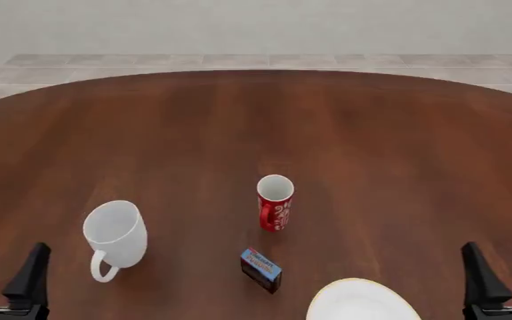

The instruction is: Put the white mug on the plate.

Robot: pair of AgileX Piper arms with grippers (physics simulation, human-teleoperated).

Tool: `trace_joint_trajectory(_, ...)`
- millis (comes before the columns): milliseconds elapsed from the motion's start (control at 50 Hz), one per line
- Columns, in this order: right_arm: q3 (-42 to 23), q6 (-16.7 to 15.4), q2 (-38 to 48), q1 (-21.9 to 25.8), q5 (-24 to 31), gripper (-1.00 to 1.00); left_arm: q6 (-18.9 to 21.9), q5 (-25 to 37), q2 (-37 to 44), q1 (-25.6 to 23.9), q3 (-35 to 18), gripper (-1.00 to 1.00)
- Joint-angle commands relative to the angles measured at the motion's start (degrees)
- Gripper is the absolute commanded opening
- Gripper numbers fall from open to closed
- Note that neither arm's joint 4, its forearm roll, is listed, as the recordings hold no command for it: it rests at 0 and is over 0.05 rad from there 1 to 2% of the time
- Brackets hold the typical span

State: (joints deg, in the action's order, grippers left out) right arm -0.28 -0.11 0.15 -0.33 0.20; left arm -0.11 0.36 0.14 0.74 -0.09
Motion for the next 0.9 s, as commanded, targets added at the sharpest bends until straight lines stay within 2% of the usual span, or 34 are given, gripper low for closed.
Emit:
trace_joint_trajectory(20, 0.0, 0.1, 0.2, 0.3, -0.2, 1.0, 0.1, -0.4, 0.3, -0.7, -0.2, 1.0)
trace_joint_trajectory(740, 0.1, 0.1, 0.0, 0.4, -0.1, 1.0, 0.1, 0.1, 0.0, -0.7, -0.4, 1.0)
trace_joint_trajectory(800, 0.1, 0.1, 0.0, 0.4, -0.1, 1.0, 0.1, 0.1, 0.2, -1.9, -0.4, 1.0)
trace_joint_trajectory(860, 0.1, 0.1, 0.0, 0.4, -0.1, 1.0, 2.1, 0.0, 1.6, -2.2, -0.6, 1.0)
trace_joint_trajectory(880, 0.1, 0.1, 0.0, 0.4, -0.1, 1.0, 2.6, -0.5, 4.6, -2.6, -0.7, 1.0)
trace_joint_trajectory(900, 0.1, 0.1, 0.0, 0.4, -0.1, 1.0, 2.8, 1.8, 2.4, -2.4, -1.7, 1.0)
